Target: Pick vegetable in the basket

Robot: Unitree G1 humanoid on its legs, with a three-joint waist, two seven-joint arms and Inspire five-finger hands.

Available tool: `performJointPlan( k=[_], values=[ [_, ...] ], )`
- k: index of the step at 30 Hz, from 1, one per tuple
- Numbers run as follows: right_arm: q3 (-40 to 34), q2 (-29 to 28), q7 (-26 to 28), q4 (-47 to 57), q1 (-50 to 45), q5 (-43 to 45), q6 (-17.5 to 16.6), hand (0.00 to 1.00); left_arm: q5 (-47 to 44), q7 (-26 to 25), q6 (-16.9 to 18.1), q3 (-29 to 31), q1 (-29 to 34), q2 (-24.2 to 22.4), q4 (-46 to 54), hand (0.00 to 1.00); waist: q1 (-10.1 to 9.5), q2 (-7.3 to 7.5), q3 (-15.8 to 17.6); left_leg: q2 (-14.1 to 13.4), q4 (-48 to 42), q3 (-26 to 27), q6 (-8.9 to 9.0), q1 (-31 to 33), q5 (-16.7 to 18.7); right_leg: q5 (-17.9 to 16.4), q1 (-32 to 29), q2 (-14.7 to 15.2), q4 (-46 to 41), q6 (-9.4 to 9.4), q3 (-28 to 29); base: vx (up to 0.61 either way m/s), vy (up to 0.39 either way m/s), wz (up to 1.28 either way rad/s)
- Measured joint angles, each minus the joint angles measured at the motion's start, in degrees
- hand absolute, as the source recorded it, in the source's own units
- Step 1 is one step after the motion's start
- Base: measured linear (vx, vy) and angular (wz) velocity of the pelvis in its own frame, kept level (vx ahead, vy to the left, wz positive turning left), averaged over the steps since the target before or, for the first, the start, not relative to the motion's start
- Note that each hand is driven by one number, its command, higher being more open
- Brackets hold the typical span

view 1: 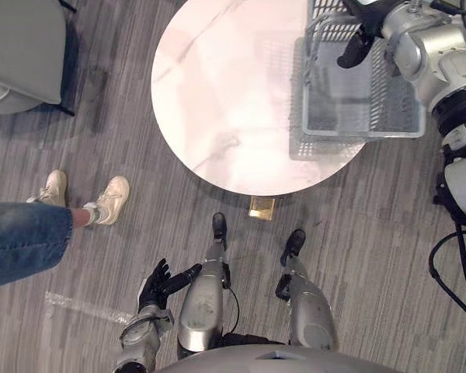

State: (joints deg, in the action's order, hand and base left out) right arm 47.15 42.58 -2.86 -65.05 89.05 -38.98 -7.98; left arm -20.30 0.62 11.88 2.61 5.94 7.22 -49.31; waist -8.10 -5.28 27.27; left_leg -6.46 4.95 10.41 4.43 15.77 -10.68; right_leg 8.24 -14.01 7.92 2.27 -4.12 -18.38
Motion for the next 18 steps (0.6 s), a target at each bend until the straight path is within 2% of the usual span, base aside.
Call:
performJointPlan(
  k=[5,6,16,17,18],
  values=[
    [-0.45,2.93,-1.46,-0.29,0.97,-0.14,0.53,1.0,-2.11,-0.39,0.56,-2.0,-0.43,-0.19,0.0,1.0,-0.71,-1.86,0.99,-0.01,0.03,-0.24,0.04,1.26,-0.23,0.03,-1.17,-0.03,-0.04,0.04,-0.13,0.0,0.003,0.01],
    [-0.38,3.11,-1.76,-0.24,1.08,-0.37,0.74,0.0,-2.13,-0.43,0.63,-2.28,-0.49,-0.19,0.0,1.0,-0.75,-2.12,1.11,-0.03,0.04,-0.27,0.04,1.34,-0.25,0.02,-1.25,-0.04,-0.06,0.04,-0.13,0.0,0.0,0.0],
    [3.28,4.82,-1.47,0.69,1.88,-4.1,0.93,0.0,-2.11,-0.82,0.32,-2.82,-1.49,-0.03,-0.1,1.0,-0.86,-2.36,1.1,-0.04,0.05,-0.4,-0.13,1.64,-0.8,-0.04,-1.98,0.04,-1.09,0.14,0.02,-0.01,-0.001,-0.02],
    [5.28,4.95,-0.4,1.97,0.36,-5.09,0.85,0.0,-2.12,-0.96,-0.74,-2.79,-3.35,0.14,-2.32,1.0,0.18,-2.34,1.08,-0.2,0.21,0.44,-0.24,1.08,-1.4,0.46,-2.08,-0.04,-1.32,0.52,1.14,-0.06,-0.017,-0.17],
    [5.29,4.95,-0.4,2.06,0.36,-5.09,0.84,0.0,-2.12,-0.97,-0.74,-2.79,-3.4,0.18,-2.41,1.0,0.25,-2.33,1.07,-0.2,0.21,0.44,-0.24,1.08,-1.4,0.47,-2.08,-0.04,-1.32,0.51,1.14,-0.05,-0.021,-0.16]
  ],
)
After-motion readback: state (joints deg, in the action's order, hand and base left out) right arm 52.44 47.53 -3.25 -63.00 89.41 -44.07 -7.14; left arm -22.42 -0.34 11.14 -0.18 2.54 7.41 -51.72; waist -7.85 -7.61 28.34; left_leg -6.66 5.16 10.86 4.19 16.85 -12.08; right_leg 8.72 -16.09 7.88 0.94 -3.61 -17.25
